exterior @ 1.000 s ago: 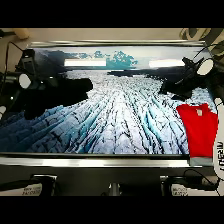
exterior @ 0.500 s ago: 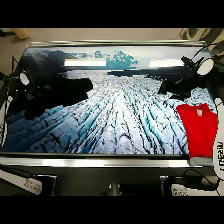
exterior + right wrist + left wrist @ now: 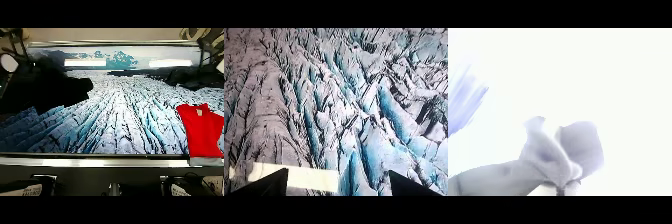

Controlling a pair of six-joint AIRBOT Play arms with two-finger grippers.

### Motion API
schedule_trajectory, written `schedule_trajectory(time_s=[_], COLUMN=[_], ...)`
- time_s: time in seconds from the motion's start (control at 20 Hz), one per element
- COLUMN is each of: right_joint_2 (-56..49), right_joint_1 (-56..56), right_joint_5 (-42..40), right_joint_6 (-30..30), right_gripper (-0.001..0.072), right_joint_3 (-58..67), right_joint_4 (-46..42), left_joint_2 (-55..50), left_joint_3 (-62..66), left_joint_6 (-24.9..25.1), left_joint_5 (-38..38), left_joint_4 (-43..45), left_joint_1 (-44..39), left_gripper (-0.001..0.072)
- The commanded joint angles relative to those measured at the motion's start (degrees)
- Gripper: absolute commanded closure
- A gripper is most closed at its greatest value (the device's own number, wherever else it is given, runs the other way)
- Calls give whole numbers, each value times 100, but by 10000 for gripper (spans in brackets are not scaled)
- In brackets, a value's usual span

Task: Fold the shirts.

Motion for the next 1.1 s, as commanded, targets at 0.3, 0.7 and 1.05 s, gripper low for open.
schedule_trajectory(time_s=[0.3,0.7,1.05], right_joint_2=[2234,1088,-490], right_joint_1=[-2,-2,994], right_joint_5=[-391,857,-437], right_joint_6=[407,72,-625], right_gripper=[40,39,39], right_joint_3=[4,-2218,-3818], right_joint_4=[-1152,461,2693], left_joint_2=[2052,1993,2186], left_joint_3=[-42,-3899,-4131], left_joint_6=[122,-352,-345], left_joint_5=[-584,-251,-256], left_joint_4=[48,-319,-492], left_joint_1=[-2109,-2111,-2100], left_gripper=[678,677,677])
